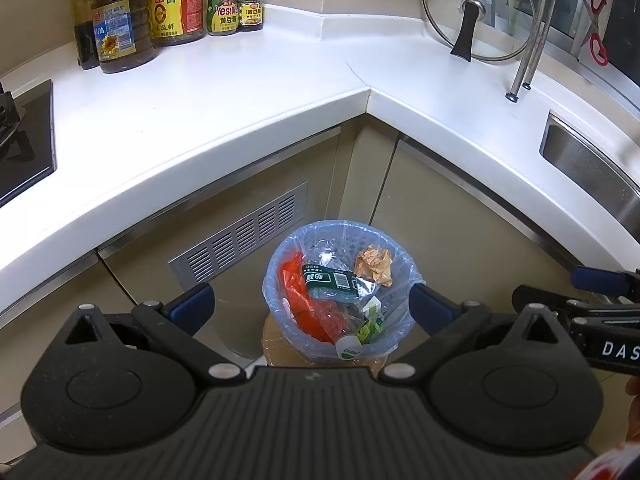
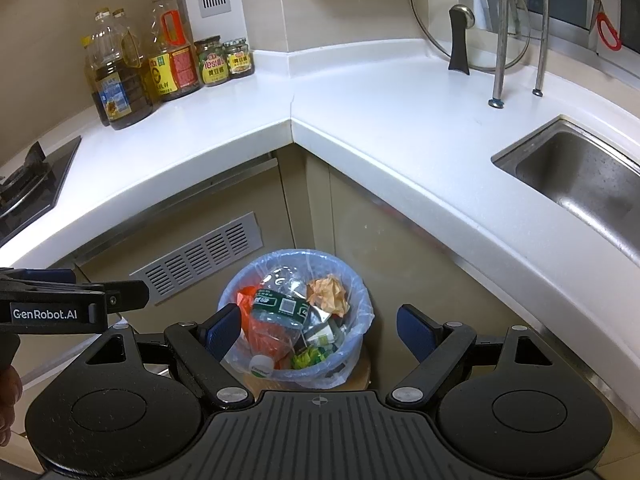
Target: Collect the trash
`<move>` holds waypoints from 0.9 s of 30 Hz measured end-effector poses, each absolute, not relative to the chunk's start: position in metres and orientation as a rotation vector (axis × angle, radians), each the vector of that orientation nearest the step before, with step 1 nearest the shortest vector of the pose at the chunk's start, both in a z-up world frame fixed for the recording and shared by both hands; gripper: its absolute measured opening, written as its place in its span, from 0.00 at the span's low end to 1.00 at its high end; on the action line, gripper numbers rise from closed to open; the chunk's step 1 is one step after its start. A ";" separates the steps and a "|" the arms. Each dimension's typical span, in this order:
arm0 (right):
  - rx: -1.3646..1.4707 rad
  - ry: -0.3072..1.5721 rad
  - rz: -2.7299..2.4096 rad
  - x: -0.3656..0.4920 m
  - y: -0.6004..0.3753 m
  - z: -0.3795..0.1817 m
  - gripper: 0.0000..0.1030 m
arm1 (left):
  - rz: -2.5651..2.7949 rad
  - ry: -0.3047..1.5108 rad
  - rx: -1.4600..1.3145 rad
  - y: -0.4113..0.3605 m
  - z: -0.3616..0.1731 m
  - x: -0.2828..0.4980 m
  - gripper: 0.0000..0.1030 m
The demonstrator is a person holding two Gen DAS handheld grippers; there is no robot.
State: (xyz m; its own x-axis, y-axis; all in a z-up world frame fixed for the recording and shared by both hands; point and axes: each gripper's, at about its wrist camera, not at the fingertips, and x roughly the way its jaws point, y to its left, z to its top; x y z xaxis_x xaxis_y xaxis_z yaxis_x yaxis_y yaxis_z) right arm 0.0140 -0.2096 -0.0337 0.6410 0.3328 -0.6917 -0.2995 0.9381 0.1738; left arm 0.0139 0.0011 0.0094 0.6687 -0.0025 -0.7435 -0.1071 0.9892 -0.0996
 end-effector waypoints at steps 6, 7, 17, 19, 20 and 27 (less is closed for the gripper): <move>0.046 0.795 0.362 0.014 -0.209 -0.033 0.82 | 0.056 0.834 -0.139 0.002 0.010 0.013 0.99; 0.046 0.795 0.362 0.014 -0.209 -0.033 0.82 | 0.056 0.833 -0.138 0.002 0.010 0.013 0.99; 0.044 0.796 0.361 0.014 -0.209 -0.033 0.82 | 0.049 0.831 -0.137 0.002 0.011 0.013 0.99; 0.043 0.796 0.361 0.014 -0.209 -0.033 0.82 | 0.049 0.829 -0.137 0.002 0.012 0.013 0.99; 0.043 0.796 0.361 0.014 -0.209 -0.033 0.82 | 0.049 0.829 -0.137 0.002 0.012 0.013 0.99; 0.040 0.795 0.363 0.014 -0.208 -0.033 0.82 | 0.048 0.828 -0.137 0.004 0.012 0.012 0.99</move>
State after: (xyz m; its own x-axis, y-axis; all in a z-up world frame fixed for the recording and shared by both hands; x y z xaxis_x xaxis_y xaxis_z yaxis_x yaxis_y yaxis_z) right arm 0.0136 -0.2079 -0.0332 0.6422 0.3332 -0.6904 -0.3033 0.9376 0.1704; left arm 0.0123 0.0036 0.0121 0.6757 -0.0111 -0.7371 -0.0957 0.9901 -0.1027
